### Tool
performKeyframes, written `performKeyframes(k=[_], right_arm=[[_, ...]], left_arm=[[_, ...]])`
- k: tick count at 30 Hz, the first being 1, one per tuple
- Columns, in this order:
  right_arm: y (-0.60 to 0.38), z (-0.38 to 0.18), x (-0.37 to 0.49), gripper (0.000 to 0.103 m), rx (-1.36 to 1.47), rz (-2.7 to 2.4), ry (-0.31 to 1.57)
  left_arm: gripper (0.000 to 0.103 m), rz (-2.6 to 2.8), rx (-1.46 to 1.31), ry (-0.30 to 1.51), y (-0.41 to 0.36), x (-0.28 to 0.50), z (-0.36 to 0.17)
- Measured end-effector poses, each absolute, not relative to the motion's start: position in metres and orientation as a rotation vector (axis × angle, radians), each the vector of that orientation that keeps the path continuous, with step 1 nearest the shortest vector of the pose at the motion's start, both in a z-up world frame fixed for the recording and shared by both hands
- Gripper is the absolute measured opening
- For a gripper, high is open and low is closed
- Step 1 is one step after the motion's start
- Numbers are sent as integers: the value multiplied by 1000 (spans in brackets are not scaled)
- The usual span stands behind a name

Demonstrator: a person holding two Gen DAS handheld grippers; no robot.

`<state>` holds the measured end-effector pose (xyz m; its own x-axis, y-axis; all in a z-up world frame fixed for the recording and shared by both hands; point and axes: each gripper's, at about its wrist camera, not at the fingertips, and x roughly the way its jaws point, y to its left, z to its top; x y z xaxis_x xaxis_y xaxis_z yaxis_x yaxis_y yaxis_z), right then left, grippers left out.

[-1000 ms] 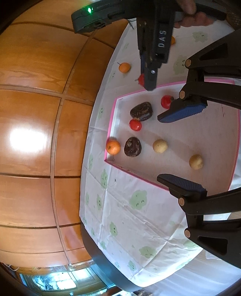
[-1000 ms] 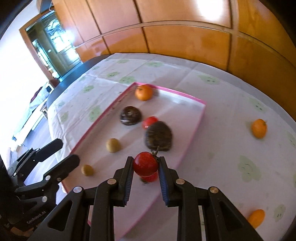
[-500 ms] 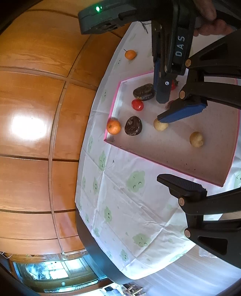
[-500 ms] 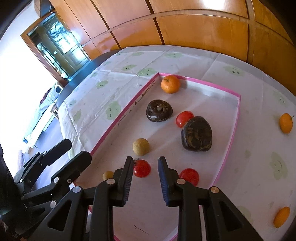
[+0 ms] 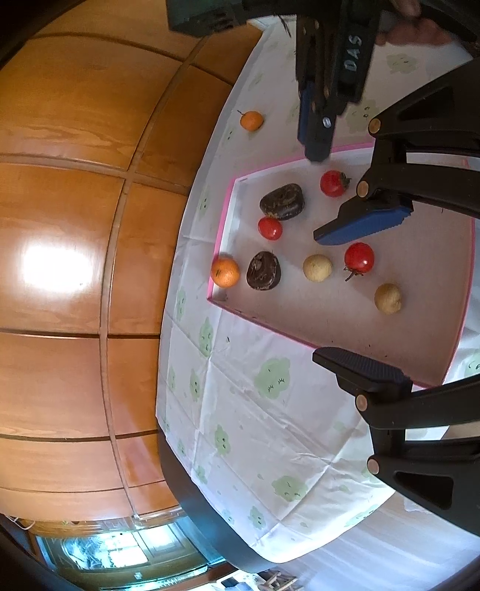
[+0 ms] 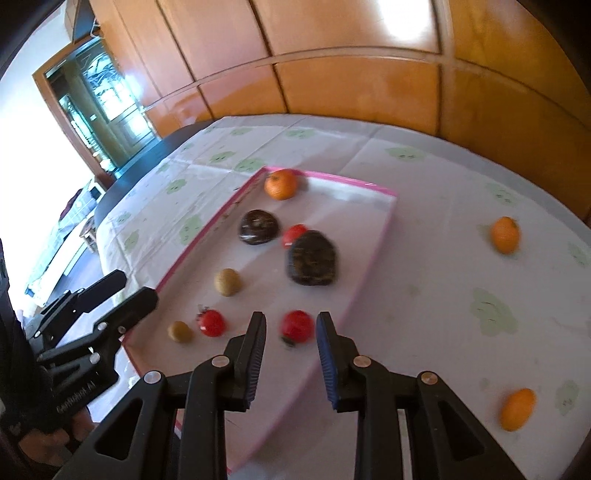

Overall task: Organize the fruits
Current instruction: 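Grasp a large orange with the left tool while the right tool reaches toward a tangerine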

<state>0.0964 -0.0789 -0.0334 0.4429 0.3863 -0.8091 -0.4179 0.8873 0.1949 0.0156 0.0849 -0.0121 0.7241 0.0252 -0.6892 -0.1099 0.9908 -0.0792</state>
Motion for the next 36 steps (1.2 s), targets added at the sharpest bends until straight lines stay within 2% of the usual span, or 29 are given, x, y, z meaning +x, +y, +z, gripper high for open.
performKeyframes(k=[27, 36], right_arm=[[-292, -9, 97, 30, 61, 82, 925], [-354, -23, 101, 30, 271, -56, 921]], left_arm=[[58, -41, 7, 767, 25, 23, -5], [58, -93, 70, 775, -8, 30, -4]])
